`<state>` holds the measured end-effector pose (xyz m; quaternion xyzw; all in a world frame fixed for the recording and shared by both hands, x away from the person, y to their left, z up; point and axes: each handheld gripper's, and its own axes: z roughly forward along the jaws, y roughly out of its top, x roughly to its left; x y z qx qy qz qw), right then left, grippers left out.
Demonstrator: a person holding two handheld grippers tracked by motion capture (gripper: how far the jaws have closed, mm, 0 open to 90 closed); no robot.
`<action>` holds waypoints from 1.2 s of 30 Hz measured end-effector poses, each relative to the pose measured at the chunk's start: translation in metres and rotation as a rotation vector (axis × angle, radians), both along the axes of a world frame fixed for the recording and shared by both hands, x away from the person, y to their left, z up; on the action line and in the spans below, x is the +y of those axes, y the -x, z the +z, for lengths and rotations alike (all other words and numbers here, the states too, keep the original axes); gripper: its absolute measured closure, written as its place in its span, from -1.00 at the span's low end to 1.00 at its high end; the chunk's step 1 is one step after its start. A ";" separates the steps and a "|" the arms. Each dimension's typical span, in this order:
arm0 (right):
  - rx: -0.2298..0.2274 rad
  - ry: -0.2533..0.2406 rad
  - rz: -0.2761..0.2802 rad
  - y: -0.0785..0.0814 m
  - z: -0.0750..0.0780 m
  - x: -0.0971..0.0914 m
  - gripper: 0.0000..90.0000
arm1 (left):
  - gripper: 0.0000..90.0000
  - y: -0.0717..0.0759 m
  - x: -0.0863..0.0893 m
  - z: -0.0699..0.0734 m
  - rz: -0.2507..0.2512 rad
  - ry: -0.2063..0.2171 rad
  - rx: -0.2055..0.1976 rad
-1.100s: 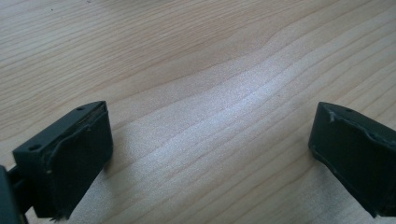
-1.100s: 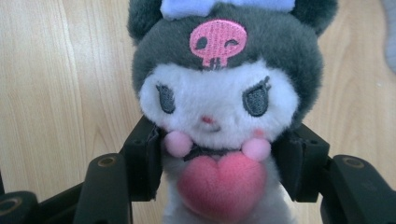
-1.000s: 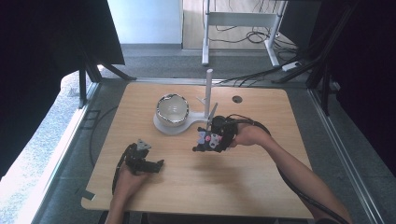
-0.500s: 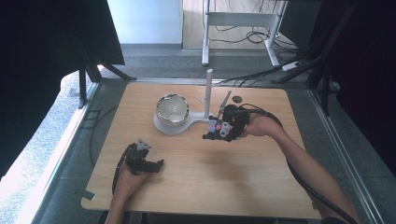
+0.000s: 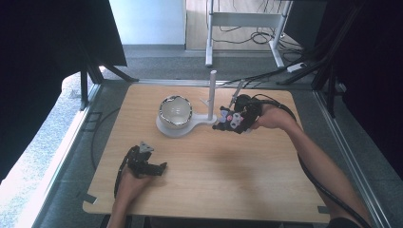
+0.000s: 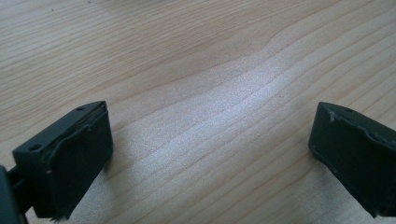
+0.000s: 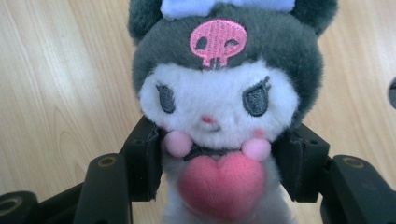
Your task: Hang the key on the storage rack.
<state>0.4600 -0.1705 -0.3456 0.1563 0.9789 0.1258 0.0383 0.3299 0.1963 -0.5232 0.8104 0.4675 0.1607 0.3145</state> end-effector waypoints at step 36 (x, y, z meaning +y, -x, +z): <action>-0.075 -0.046 -0.166 -0.049 0.061 -0.018 -0.09 | -1.00 0.000 0.000 0.000 0.000 0.000 0.002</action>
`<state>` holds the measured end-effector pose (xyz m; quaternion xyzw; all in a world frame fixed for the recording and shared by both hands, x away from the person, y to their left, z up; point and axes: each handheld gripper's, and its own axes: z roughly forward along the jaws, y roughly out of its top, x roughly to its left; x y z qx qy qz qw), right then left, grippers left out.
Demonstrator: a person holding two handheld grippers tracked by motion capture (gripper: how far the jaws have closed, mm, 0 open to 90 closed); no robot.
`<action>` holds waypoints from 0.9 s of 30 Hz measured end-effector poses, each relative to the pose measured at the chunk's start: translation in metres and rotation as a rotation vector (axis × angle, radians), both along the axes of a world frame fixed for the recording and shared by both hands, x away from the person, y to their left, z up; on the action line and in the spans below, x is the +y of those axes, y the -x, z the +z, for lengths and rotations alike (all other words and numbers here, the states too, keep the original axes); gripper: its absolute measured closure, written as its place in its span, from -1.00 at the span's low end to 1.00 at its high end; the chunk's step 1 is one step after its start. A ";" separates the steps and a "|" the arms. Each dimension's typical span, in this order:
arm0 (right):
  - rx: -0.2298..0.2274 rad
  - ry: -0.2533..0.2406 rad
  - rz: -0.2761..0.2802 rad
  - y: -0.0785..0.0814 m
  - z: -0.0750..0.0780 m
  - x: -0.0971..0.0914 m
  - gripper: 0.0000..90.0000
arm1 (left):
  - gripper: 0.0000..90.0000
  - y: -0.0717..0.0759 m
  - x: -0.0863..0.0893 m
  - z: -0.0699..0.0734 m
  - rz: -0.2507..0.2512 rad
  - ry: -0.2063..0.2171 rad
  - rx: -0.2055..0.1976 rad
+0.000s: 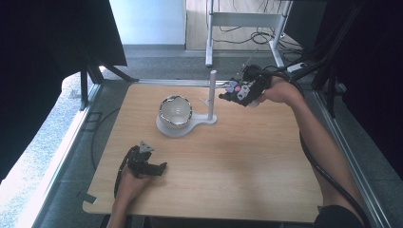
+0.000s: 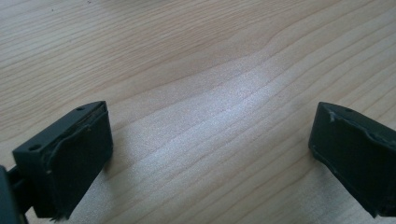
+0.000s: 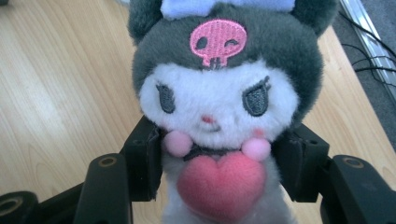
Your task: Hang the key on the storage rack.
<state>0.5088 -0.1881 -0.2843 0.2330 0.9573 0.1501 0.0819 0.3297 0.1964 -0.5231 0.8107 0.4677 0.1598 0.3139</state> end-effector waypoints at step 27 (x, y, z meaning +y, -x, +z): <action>-0.012 0.001 0.031 -0.015 0.010 0.035 -0.09 | -1.00 0.000 0.000 0.000 -0.001 0.001 0.002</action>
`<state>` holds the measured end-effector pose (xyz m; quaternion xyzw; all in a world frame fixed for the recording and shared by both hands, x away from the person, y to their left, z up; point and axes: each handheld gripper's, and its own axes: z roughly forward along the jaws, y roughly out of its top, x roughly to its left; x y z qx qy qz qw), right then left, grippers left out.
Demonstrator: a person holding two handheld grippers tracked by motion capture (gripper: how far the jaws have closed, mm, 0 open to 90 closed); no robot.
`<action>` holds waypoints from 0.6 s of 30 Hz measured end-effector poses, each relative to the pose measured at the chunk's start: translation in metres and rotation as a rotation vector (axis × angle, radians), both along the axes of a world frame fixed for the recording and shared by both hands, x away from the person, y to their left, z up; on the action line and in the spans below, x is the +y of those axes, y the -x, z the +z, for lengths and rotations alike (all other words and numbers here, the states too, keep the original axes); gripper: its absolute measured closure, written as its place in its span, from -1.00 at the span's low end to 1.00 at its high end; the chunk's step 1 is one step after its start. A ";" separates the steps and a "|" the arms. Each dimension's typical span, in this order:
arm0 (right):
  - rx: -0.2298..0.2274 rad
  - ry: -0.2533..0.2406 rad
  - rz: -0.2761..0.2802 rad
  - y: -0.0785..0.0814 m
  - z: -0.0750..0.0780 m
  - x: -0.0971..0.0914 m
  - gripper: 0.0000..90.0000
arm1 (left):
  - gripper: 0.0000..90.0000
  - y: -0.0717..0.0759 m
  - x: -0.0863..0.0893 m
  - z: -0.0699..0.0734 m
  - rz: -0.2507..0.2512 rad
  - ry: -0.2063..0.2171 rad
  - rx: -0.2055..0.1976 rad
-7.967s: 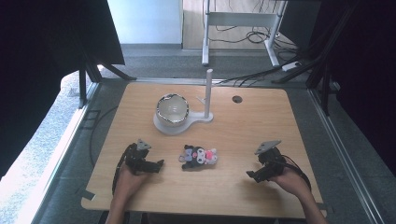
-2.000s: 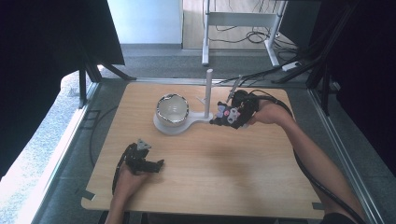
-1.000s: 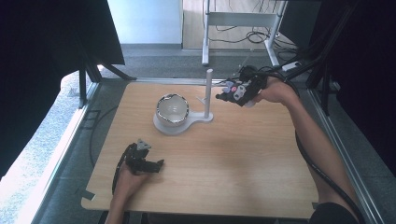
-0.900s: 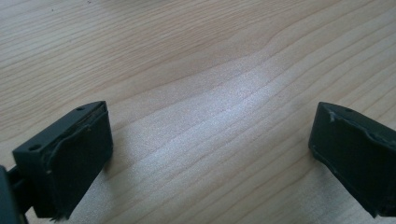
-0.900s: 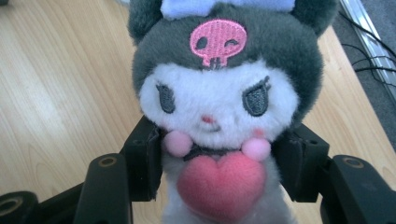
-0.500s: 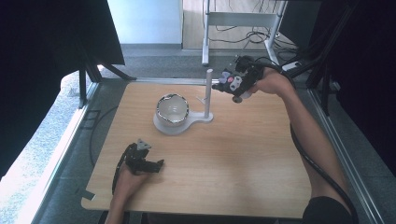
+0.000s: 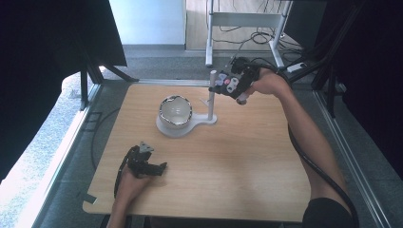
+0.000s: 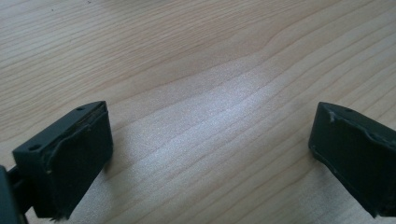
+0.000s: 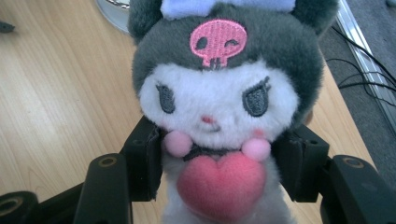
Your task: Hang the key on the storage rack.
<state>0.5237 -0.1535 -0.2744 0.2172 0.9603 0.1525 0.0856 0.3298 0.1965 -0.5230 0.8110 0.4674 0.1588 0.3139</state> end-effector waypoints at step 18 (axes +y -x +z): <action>0.075 0.003 0.055 0.008 -0.057 0.014 -0.10 | -1.00 0.000 0.000 0.000 0.002 -0.001 -0.004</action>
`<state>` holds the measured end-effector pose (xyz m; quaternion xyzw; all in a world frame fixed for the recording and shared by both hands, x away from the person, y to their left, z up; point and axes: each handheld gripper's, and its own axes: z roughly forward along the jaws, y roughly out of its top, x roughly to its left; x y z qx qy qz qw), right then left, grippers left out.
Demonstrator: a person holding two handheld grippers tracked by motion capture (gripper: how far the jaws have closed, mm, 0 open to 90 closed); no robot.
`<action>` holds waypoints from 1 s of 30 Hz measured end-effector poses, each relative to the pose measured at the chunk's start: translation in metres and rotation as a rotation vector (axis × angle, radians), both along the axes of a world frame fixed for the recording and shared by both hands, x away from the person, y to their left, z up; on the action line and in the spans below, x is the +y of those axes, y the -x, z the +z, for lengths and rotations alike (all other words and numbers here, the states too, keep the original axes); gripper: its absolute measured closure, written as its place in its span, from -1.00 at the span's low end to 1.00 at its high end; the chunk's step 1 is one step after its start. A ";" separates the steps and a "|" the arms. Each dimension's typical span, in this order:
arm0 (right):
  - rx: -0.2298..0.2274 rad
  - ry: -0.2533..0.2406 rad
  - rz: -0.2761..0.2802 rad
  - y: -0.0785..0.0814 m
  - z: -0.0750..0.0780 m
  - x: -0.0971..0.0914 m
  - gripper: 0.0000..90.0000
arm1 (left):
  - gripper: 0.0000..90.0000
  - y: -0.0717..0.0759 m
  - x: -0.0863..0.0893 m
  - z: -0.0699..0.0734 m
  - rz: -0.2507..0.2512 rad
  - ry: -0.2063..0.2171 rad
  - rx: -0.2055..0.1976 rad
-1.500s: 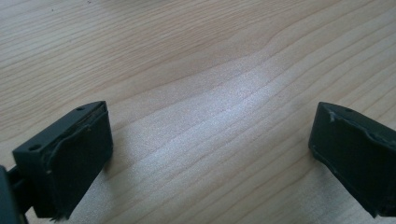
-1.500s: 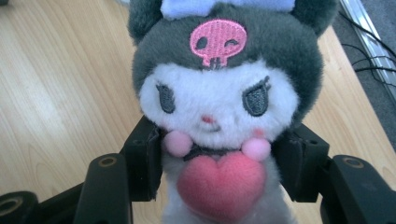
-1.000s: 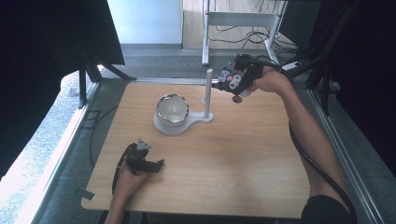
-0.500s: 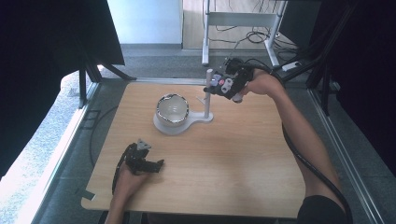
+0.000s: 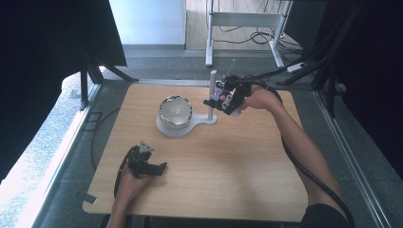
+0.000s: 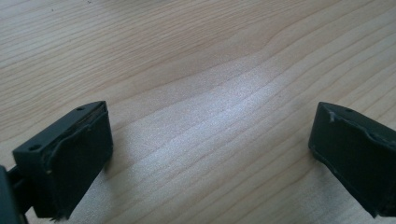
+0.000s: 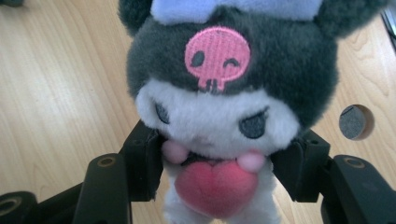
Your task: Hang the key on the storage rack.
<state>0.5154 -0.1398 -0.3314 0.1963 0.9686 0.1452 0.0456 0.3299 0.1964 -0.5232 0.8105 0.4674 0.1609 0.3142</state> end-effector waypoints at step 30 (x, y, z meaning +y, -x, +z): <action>-0.055 -0.011 -0.020 0.005 -0.020 -0.006 -0.56 | -1.00 0.000 0.000 0.000 0.002 0.002 -0.003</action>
